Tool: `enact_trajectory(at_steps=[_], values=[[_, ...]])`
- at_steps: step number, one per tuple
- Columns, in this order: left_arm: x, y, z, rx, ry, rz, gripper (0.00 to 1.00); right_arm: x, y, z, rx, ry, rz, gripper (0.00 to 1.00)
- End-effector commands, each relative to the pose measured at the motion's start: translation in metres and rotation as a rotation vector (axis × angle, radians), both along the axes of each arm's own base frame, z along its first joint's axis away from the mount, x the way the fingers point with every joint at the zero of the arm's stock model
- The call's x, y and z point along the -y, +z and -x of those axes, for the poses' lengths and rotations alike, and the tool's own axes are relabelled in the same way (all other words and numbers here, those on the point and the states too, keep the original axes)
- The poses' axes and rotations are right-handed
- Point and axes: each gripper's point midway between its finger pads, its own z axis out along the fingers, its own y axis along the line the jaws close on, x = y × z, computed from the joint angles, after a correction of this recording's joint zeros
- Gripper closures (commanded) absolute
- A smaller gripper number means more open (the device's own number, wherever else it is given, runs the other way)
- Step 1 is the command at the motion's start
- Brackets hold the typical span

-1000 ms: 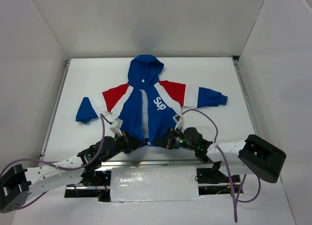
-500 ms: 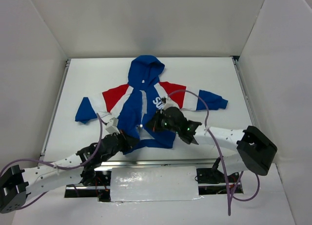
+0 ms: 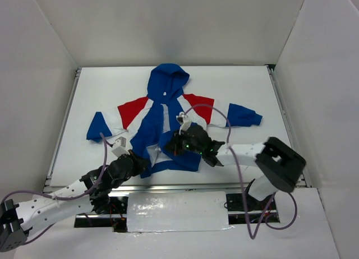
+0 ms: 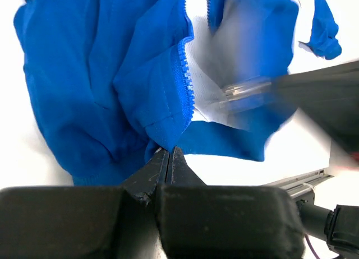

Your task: Zip up the jacket

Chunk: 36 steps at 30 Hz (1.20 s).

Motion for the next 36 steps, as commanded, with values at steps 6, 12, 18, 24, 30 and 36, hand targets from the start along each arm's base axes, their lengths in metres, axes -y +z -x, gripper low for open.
enact_trajectory(at_steps=[6, 12, 18, 24, 30, 36], values=[[-0.007, 0.003, -0.004, 0.005, 0.033, -0.019, 1.0, 0.018, -0.043, -0.038, 0.001, -0.222, 0.21, 1.0], [-0.008, 0.005, -0.003, 0.008, 0.021, -0.035, 1.0, 0.022, -0.005, -0.066, 0.178, -0.315, 0.158, 1.0], [-0.005, 0.015, -0.003, 0.057, -0.019, -0.033, 1.0, 0.02, 0.01, -0.045, 0.24, -0.252, -0.047, 1.0], [-0.003, 0.022, -0.006, 0.073, -0.021, -0.036, 1.0, -0.001, -0.013, -0.035, 0.118, -0.126, 0.082, 1.0], [-0.012, 0.02, -0.008, 0.034, 0.036, -0.074, 1.0, -0.001, -0.005, -0.084, -0.056, -0.303, 0.291, 1.0], [-0.016, 0.036, -0.012, 0.048, 0.059, -0.087, 1.0, -0.02, 0.146, -0.026, 0.286, 0.03, -0.151, 1.0]])
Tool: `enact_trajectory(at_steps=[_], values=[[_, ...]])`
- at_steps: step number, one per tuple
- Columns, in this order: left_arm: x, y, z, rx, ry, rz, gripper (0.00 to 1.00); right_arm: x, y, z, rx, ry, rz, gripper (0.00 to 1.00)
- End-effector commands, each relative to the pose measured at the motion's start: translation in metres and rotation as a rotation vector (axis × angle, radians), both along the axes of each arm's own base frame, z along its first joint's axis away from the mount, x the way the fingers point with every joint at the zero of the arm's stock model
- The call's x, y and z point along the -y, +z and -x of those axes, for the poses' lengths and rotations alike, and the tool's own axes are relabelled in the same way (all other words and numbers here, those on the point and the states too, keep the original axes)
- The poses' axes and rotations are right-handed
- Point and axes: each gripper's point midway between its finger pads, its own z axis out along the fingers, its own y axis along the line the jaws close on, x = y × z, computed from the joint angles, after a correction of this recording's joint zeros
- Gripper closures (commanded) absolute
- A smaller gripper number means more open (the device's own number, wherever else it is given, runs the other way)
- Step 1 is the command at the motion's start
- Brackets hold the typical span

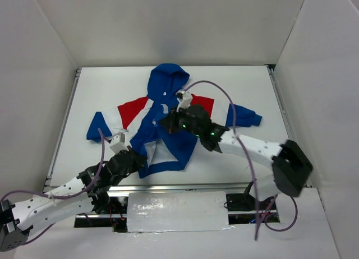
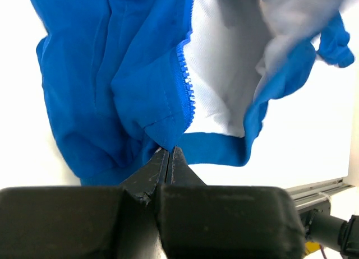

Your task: Zip up the jacket

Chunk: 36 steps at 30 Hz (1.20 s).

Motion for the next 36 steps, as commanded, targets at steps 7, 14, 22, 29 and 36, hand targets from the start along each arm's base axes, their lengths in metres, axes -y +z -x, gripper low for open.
enact_trajectory(at_steps=[7, 14, 22, 29, 36], values=[[0.0, 0.004, -0.003, 0.047, -0.005, 0.032, 1.0, 0.017, -0.12, 0.097, -0.292, 0.205, 0.005, 1.0], [0.001, 0.013, -0.004, 0.041, -0.007, 0.014, 1.0, 0.021, -0.133, 0.024, -0.17, -0.064, 0.187, 1.0], [-0.007, 0.019, 0.003, 0.063, -0.019, 0.026, 1.0, 0.017, -0.102, -0.015, -0.007, -0.163, 0.183, 1.0], [-0.008, 0.015, 0.004, 0.058, -0.021, 0.028, 1.0, 0.03, -0.092, -0.015, 0.09, -0.237, 0.056, 1.0], [-0.006, 0.017, 0.003, 0.061, -0.026, 0.023, 1.0, 0.027, -0.053, -0.005, 0.242, -0.18, -0.048, 1.0]])
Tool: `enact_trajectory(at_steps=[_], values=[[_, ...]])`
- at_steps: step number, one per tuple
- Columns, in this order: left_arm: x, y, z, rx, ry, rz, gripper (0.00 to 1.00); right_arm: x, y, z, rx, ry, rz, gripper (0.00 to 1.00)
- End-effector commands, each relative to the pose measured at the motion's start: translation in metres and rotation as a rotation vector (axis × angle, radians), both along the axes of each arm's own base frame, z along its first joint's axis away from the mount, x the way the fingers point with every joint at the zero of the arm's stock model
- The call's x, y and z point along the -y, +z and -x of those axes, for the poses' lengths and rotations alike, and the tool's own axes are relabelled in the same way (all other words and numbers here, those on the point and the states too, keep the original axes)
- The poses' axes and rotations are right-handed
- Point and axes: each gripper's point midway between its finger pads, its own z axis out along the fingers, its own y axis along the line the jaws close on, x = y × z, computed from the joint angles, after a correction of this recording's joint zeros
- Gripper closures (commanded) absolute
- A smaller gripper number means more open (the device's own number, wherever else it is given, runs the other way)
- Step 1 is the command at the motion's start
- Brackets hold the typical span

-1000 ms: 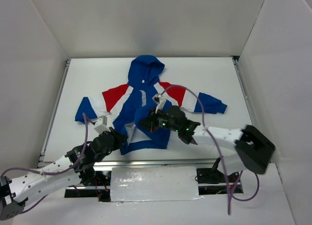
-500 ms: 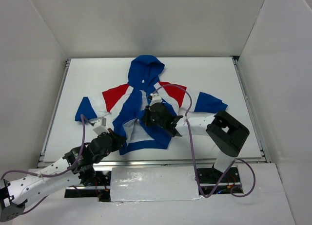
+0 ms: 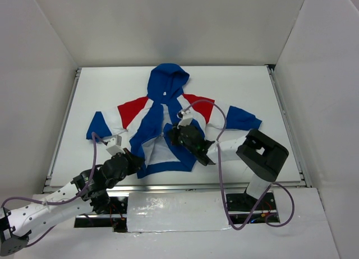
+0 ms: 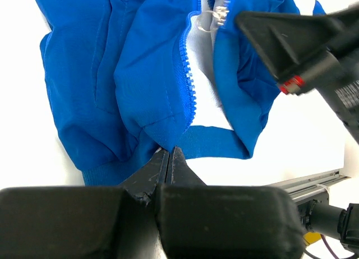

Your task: Zip up the jacket

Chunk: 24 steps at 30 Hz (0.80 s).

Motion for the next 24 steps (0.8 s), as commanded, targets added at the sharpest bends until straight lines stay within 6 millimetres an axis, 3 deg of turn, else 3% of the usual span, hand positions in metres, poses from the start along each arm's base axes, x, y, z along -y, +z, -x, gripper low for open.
enact_trajectory(at_steps=[1, 2, 3, 5, 7, 8, 9, 11, 13, 14, 16, 18, 22, 24], values=[[0.003, 0.015, -0.005, 0.036, -0.003, 0.016, 1.0, 0.004, 0.048, 0.019, 0.204, 0.069, -0.167, 1.0], [0.003, 0.017, -0.005, 0.043, -0.011, 0.014, 1.0, 0.005, 0.077, 0.027, 0.284, 0.096, -0.272, 1.0], [0.004, 0.018, -0.005, 0.048, -0.015, 0.014, 1.0, 0.013, 0.064, 0.043, 0.273, 0.134, -0.27, 1.0], [0.005, 0.018, -0.005, 0.062, -0.03, 0.009, 1.0, 0.018, 0.07, 0.048, 0.308, 0.127, -0.329, 1.0], [0.009, 0.025, -0.007, 0.087, -0.044, 0.024, 1.0, 0.026, 0.06, 0.058, 0.297, 0.141, -0.336, 1.0], [0.012, 0.026, -0.007, 0.1, -0.066, 0.018, 1.0, 0.031, 0.078, 0.064, 0.342, 0.149, -0.419, 1.0], [0.016, 0.032, -0.009, 0.124, -0.076, 0.037, 1.0, 0.04, 0.074, 0.077, 0.32, 0.169, -0.455, 1.0], [0.019, 0.035, -0.01, 0.156, -0.101, 0.037, 1.0, 0.037, 0.096, 0.1, 0.343, 0.271, -0.554, 1.0], [0.03, 0.051, -0.012, 0.227, -0.144, 0.083, 1.0, 0.025, 0.099, 0.121, 0.334, 0.405, -0.556, 1.0], [0.034, 0.05, -0.012, 0.244, -0.164, 0.091, 1.0, 0.024, 0.103, 0.127, 0.336, 0.431, -0.574, 1.0], [0.048, 0.066, -0.014, 0.31, -0.208, 0.152, 1.0, 0.026, 0.105, 0.133, 0.309, 0.445, -0.61, 1.0], [0.053, 0.065, -0.015, 0.319, -0.218, 0.163, 1.0, 0.024, 0.109, 0.135, 0.292, 0.458, -0.623, 1.0], [0.063, 0.062, -0.018, 0.294, -0.24, 0.147, 1.0, 0.012, 0.086, 0.133, 0.137, 0.463, -0.54, 1.0], [0.062, 0.058, -0.019, 0.278, -0.229, 0.134, 1.0, 0.009, 0.085, 0.133, 0.086, 0.443, -0.55, 1.0]])
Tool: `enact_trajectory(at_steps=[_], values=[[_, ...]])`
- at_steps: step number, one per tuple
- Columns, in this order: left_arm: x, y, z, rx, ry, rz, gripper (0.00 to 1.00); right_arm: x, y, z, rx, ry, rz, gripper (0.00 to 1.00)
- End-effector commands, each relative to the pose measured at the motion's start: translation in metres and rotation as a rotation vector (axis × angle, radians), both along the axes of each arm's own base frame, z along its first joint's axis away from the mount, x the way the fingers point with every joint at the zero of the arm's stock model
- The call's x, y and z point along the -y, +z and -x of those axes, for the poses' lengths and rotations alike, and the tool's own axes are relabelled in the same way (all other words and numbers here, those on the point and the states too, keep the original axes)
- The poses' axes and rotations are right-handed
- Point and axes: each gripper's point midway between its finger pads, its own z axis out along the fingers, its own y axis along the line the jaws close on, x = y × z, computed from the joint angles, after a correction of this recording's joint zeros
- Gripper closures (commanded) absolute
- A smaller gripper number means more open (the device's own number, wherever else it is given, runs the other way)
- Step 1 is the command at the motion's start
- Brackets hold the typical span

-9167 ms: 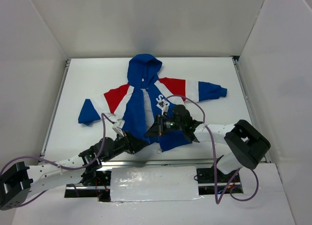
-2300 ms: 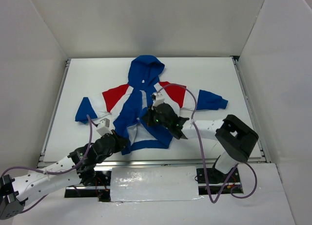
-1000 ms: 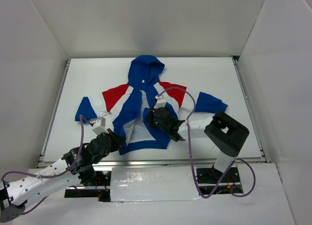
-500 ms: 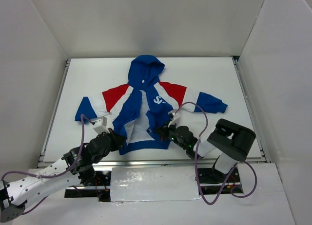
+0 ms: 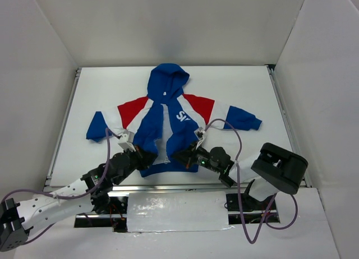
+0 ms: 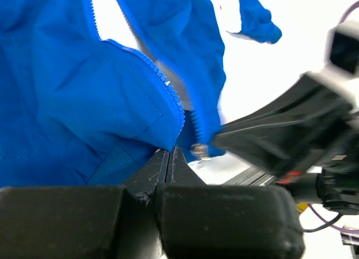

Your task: Zip up the jacket

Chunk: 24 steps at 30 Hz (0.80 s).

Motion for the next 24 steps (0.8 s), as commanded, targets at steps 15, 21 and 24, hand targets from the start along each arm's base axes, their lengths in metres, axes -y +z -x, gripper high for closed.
enact_trajectory(at_steps=[15, 21, 24], values=[[-0.036, 0.017, -0.004, 0.036, 0.15, 0.046, 1.0, 0.007, -0.028, 0.04, -0.398, -0.085, 0.165, 0.59], [-0.04, 0.012, -0.002, 0.033, 0.158, 0.041, 1.0, 0.045, -0.07, 0.03, -0.576, -0.335, 0.451, 0.75], [-0.04, 0.01, -0.002, 0.032, 0.155, 0.039, 1.0, 0.062, -0.089, 0.022, -0.634, -0.414, 0.522, 0.83]])
